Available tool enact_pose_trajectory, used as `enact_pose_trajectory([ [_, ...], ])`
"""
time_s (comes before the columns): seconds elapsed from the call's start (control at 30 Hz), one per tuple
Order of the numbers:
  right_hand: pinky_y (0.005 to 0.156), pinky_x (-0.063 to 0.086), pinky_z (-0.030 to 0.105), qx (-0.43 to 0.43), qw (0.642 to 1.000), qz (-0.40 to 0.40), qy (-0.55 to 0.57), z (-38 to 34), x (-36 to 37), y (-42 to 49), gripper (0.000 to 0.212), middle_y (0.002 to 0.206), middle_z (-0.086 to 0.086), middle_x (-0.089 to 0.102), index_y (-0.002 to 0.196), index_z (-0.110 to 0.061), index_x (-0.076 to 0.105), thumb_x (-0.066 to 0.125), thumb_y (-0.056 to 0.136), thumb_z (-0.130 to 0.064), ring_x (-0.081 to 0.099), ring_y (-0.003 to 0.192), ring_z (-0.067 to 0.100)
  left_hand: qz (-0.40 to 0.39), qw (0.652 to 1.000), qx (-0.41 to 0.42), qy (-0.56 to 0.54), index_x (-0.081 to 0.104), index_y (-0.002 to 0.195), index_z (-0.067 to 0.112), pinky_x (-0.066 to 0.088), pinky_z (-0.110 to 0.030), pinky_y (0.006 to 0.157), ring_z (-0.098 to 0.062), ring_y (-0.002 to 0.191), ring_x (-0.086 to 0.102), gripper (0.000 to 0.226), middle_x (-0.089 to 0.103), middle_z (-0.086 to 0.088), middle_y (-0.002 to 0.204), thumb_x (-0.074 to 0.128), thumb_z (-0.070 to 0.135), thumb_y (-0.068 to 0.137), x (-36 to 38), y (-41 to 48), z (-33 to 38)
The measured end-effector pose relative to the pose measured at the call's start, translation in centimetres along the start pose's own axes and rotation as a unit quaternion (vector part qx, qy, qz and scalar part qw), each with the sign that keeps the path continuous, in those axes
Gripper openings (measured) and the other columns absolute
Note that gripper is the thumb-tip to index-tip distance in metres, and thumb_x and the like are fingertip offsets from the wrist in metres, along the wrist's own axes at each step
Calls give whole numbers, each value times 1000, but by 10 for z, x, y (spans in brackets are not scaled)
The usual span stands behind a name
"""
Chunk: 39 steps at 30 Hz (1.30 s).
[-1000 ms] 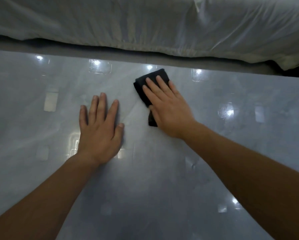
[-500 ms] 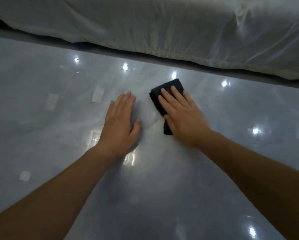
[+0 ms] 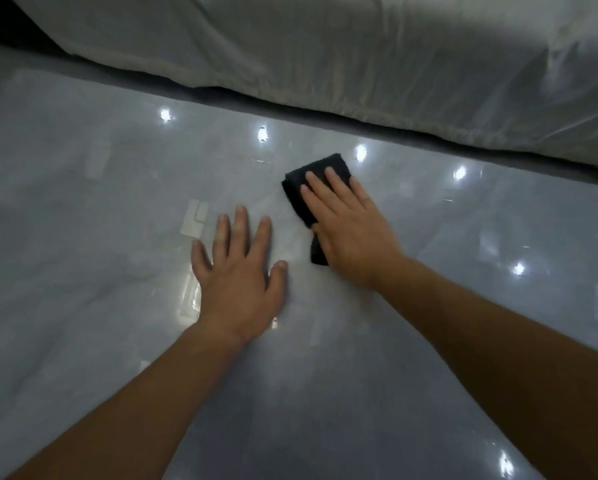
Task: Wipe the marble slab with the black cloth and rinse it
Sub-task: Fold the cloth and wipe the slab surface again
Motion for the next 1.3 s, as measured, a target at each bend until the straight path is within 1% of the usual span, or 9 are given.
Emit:
enact_pose_trajectory([
  [0.1, 124, 14, 52, 142, 989, 34, 5, 60, -6, -13, 62, 164, 17, 26, 155, -5, 31, 36, 97, -26, 20, 152, 39, -6, 1000, 13, -9, 9, 159, 36, -8, -55, 117, -20, 154, -14, 71, -11, 2, 168, 25, 55, 93, -1, 1, -7],
  [0.23, 126, 3, 51, 354, 933, 63, 27, 59, -9, 16, 60, 169, 11, 8, 160, -8, 14, 32, 106, -30, 2, 155, 34, -6, 999, 18, -35, 2, 159, 35, -11, -54, 117, -17, 154, -16, 71, -12, 6, 168, 21, 55, 93, -1, 3, -11],
  [0.47, 126, 8, 50, -6, 999, -26, -25, -17, 10, -32, 60, 167, 5, 15, 159, -16, 20, 28, 104, -36, 6, 156, 28, 23, 986, 19, -167, 18, 158, 16, -5, -47, 122, -13, 155, 5, 70, 14, -2, 168, 30, 40, 93, -21, -5, -17],
  [0.7, 124, 10, 57, 358, 932, 41, 24, 34, 0, -31, 63, 167, 16, 16, 158, -6, 20, 29, 101, -31, 9, 154, 39, 8, 996, 80, -24, 44, 146, 14, 10, -61, 120, -33, 153, 16, 65, 22, -19, 164, 42, 38, 86, 0, -46, -36],
  [0.93, 125, 13, 53, -35, 999, 0, -11, -82, 29, -84, 64, 166, 6, 19, 158, -16, 25, 43, 98, -28, 10, 155, 30, 3, 994, 100, -36, 35, 152, 16, 8, -55, 123, -23, 155, 6, 65, 15, -10, 167, 41, 36, 91, 0, -48, -48],
  [1.0, 123, 15, 53, 0, 1000, 5, -23, -35, 27, -93, 63, 164, 9, 27, 156, -13, 31, 44, 95, -25, 18, 153, 34, 9, 994, 98, -43, 38, 150, 15, 10, -54, 123, -23, 154, 11, 64, 19, -10, 166, 42, 35, 90, -2, -50, -50],
  [1.17, 124, 8, 55, 336, 939, 67, 39, 38, 9, -70, 62, 168, 11, 16, 159, -11, 21, 32, 101, -30, 9, 155, 34, 19, 995, 97, -31, 40, 148, 13, 7, -54, 123, -27, 154, 14, 66, 21, -13, 165, 48, 34, 86, 2, -50, -47],
  [1.23, 125, 7, 54, 351, 932, 84, 38, 5, 15, -65, 63, 168, 11, 16, 159, -11, 21, 38, 100, -28, 9, 155, 35, 7, 996, 89, -24, 40, 148, 12, 6, -53, 124, -27, 154, 12, 66, 20, -13, 166, 46, 34, 86, 1, -50, -45],
  [1.3, 122, 16, 59, 234, 968, 90, 22, -50, 27, -84, 67, 165, 13, 25, 156, -10, 30, 50, 94, -25, 17, 153, 38, -1, 997, 71, -22, 38, 149, 14, 4, -51, 124, -27, 155, 8, 65, 16, -13, 166, 41, 37, 88, -1, -54, -42],
])
Point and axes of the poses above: each hand's wrist, its own y-axis towards the middle knuckle, its own x-axis out of the palm, z = x × y, the point moved 2 cm from there along y, towards the middle knuckle
